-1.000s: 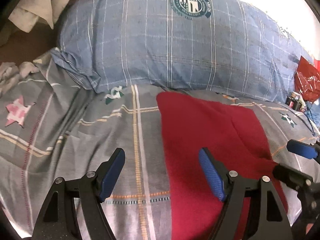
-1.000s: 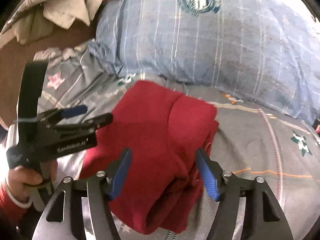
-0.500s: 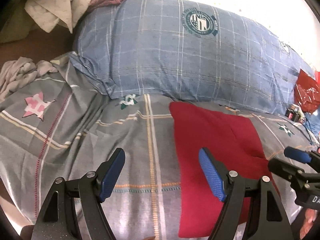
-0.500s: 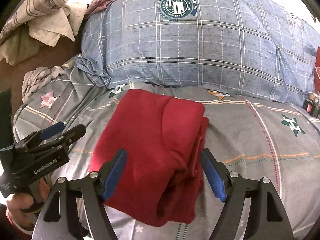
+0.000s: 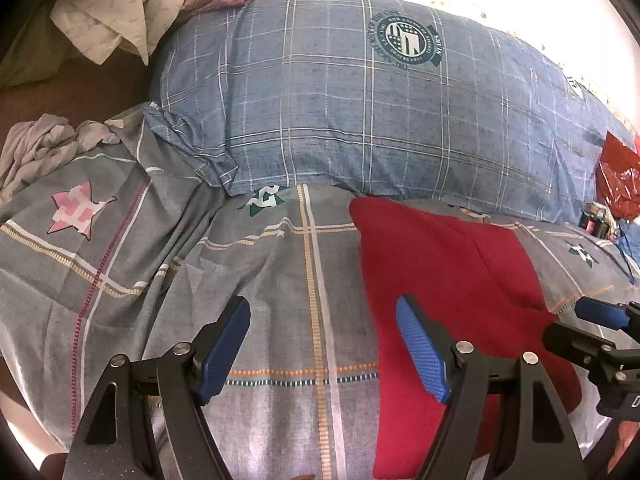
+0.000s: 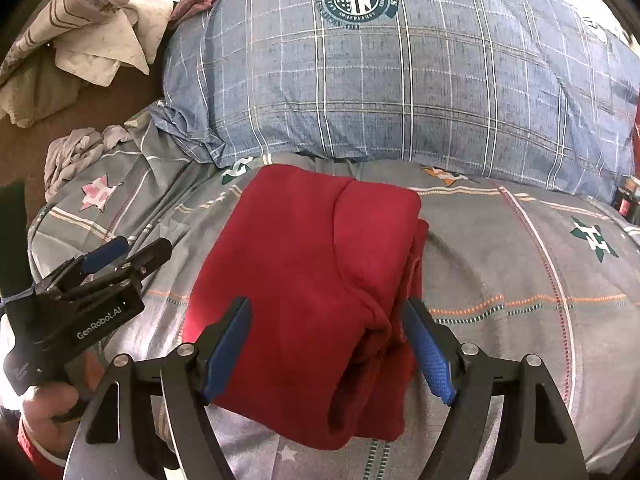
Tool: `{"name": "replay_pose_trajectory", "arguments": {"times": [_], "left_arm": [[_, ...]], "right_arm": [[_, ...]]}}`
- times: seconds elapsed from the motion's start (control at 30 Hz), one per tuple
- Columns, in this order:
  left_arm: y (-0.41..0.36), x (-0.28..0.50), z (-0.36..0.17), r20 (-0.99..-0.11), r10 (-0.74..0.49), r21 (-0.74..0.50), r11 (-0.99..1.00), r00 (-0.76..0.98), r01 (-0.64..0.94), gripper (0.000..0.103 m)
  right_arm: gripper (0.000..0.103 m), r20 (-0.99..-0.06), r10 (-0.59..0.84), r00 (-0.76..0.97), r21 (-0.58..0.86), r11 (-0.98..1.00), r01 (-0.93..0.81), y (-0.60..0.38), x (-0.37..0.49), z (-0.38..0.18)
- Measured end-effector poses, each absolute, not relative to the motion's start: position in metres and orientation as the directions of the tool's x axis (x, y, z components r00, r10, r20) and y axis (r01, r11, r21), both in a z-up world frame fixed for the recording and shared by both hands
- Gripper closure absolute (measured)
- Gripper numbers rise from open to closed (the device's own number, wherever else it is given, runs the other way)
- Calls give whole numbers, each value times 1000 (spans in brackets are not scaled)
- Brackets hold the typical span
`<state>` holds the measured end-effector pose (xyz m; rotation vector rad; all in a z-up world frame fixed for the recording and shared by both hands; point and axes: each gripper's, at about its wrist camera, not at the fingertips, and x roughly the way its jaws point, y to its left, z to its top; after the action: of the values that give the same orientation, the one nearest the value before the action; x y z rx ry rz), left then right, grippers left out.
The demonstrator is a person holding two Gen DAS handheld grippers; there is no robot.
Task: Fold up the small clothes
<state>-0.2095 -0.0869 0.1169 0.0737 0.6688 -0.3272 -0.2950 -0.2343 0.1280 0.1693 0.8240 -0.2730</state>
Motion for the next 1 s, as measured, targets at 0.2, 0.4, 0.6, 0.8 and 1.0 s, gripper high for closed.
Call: {"name": "replay_pose_trajectory", "arguments": {"times": [0.2, 0.4, 0.6, 0.8, 1.0], "left_arm": [[-90, -207, 113, -628, -265, -26, 947, 731, 321, 28], [-93, -206, 112, -630, -264, -24, 947, 731, 322, 28], [-98, -207, 108, -632, -260, -7, 944, 730, 330, 28], [-100, -208, 107, -632, -253, 8, 943, 732, 333, 28], [-102, -206, 105, -637, -250, 10, 943, 729, 332, 28]], "right_arm": [[24, -747, -170, 643, 45, 951, 305, -236, -291, 126], [24, -748, -176, 640, 46, 948, 315, -243, -287, 125], [22, -765, -164, 622, 66, 942, 329, -248, -285, 115], [21, -772, -157, 615, 73, 940, 332, -250, -285, 111], [21, -776, -152, 613, 76, 941, 330, -251, -284, 110]]}}
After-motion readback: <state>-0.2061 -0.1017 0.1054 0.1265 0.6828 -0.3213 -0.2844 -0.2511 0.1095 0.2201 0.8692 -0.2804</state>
